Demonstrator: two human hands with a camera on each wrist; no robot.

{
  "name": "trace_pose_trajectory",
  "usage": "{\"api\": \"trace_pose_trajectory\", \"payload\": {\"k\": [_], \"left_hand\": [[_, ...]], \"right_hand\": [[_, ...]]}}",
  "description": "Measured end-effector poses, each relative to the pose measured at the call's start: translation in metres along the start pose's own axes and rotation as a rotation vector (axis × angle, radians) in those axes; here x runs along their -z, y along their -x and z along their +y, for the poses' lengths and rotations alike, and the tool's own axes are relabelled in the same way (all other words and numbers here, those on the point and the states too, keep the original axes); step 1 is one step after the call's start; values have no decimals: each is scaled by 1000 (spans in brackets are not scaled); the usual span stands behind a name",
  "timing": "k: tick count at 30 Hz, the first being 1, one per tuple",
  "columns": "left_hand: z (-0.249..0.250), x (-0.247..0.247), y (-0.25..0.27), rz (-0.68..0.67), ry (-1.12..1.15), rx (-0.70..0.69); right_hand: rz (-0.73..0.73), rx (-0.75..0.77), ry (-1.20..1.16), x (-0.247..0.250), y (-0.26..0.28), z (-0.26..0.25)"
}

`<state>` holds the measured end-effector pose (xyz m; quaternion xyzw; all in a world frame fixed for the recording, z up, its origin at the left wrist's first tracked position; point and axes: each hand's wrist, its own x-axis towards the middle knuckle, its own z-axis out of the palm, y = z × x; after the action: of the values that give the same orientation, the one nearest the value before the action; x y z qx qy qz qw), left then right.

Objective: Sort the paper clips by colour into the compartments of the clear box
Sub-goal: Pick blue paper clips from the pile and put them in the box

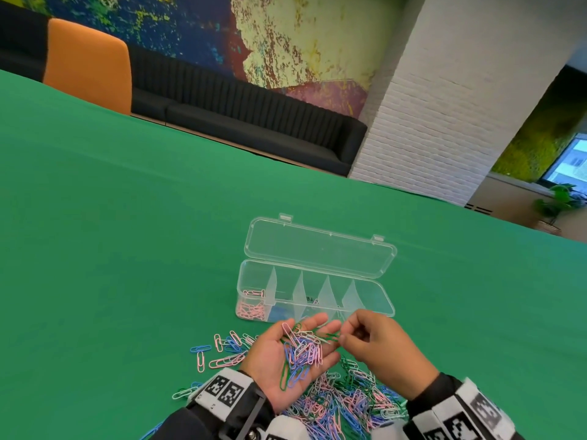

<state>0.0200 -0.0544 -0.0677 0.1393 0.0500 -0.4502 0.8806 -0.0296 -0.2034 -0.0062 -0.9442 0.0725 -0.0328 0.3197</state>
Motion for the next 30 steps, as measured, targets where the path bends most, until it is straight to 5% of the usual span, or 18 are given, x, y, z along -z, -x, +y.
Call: {"api": "trace_pose_trajectory", "payload": {"k": [5, 13, 18, 25, 30], "left_hand": [[0, -1, 0, 8, -4, 25], [1, 1, -1, -1, 5, 48], [-1, -4, 1, 12, -52, 57], [-1, -5, 4, 25, -84, 80], [-2, -6, 6, 2, -101, 99]], "right_hand": [[53, 28, -84, 14, 2, -3], [350, -83, -159, 75, -21, 13], [274, -170, -114, 71, -40, 24], [65, -34, -201, 45, -19, -2], [-58, 110, -10, 23, -10, -33]]}}
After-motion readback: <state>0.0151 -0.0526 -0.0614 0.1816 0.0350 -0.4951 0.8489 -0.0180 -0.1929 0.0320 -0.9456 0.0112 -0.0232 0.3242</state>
